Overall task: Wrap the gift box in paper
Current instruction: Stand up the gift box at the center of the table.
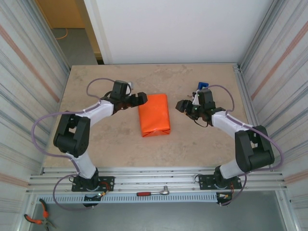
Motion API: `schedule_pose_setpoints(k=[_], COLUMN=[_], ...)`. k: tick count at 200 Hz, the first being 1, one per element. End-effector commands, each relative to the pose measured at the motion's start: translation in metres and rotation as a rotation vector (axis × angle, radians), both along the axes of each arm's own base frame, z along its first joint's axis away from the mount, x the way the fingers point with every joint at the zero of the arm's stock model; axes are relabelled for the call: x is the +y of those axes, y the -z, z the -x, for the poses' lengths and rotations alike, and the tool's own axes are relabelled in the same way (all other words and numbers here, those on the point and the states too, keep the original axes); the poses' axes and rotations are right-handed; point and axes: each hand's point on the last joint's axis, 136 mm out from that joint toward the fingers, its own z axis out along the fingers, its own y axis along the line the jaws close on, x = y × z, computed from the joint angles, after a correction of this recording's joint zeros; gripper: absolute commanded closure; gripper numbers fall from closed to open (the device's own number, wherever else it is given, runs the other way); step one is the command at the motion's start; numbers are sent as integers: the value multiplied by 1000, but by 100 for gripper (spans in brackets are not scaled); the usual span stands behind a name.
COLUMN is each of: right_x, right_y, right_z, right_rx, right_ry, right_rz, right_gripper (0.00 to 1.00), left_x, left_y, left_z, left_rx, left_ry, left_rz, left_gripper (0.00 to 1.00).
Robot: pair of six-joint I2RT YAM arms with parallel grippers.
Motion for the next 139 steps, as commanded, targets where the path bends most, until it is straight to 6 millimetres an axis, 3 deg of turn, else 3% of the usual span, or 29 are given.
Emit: schedule_pose_setpoints(k=[1,28,46,53,106,139], right_x=[-10,-6,-10,-12,-9,-2], right_y=[-6,-8,-6,-5,8,9], right_z=[0,3,5,6,13,18], right_rx=[-30,-22,4,5,54,40], right_ry=[5,-25,-4,3,-12,-43], right_rz=[90,55,64,68,37,-14], right_gripper=[36,36,14,0,2,2], left_x=[-11,-16,-20,-21,-32,-36], left_y=[8,15,20,22,30,30], left_z=[-1,-8,-11,-12,-13,-13], left_rx=[62,87,103,109,131,138], left_ry=[13,17,29,33,70,79], left_rz=[27,30,23,21,31,31], left_gripper=[7,5,8,10,28,28])
